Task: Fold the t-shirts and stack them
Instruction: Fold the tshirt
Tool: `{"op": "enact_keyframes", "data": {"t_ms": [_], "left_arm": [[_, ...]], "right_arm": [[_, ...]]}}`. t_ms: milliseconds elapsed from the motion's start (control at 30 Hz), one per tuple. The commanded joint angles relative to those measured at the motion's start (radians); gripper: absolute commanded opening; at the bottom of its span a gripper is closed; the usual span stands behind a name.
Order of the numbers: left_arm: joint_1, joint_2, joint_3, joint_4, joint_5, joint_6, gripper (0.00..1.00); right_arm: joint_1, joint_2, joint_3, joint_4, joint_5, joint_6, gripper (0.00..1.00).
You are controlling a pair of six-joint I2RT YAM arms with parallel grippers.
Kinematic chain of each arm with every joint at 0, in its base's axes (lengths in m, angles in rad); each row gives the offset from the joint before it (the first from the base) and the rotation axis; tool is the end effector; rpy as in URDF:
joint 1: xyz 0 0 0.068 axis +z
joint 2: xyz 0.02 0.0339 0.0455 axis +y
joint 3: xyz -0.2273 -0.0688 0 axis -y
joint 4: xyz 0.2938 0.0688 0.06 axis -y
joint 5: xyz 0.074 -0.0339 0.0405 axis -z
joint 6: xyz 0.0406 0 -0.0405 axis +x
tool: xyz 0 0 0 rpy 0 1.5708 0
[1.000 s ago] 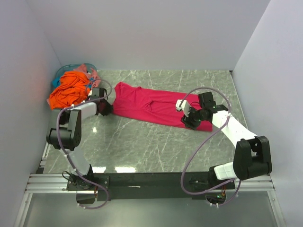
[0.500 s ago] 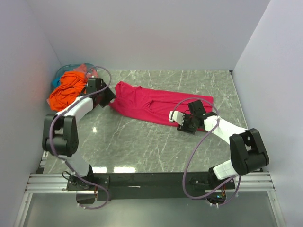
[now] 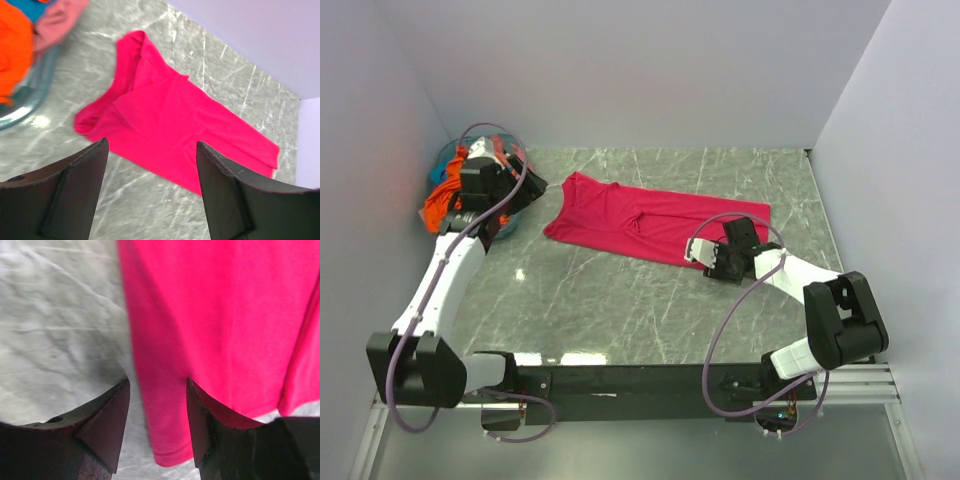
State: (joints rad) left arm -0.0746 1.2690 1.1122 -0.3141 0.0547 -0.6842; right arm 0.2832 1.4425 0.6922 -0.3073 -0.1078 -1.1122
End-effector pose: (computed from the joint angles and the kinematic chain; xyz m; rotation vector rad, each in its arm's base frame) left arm 0.3529 -0.0286 0.2919 -0.5916 1.9968 -0.5257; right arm 0.2896 0.0888 0.0829 -1.7154 1.9883 -0.1478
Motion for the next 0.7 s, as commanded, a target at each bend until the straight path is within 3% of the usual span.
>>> {"op": "enact_keyframes", "data": {"t_ms": [0, 200, 533, 667], "left_arm": [[0.025, -0.077, -0.023, -0.068, -0.026, 0.1, 0.77], [0.044, -0.163, -0.098, -0.069, -0.004, 0.112, 0.77], [0.044, -0.197, -0.169, -0.022, 0.089, 0.064, 0.76], [0.045, -0.191, -0.181, -0.008, 0.115, 0.052, 0.76]], "right_arm": [[-0.019, 0.028, 0.003, 0.034, 0.037, -0.021, 0.55], [-0.029, 0.059, 0.006, 0.027, 0.048, -0.024, 0.43], [-0.029, -0.027, -0.029, -0.073, 0.04, -0.029, 0.0], [-0.029, -0.102, -0.046, -0.142, 0.013, -0.035, 0.0]]}}
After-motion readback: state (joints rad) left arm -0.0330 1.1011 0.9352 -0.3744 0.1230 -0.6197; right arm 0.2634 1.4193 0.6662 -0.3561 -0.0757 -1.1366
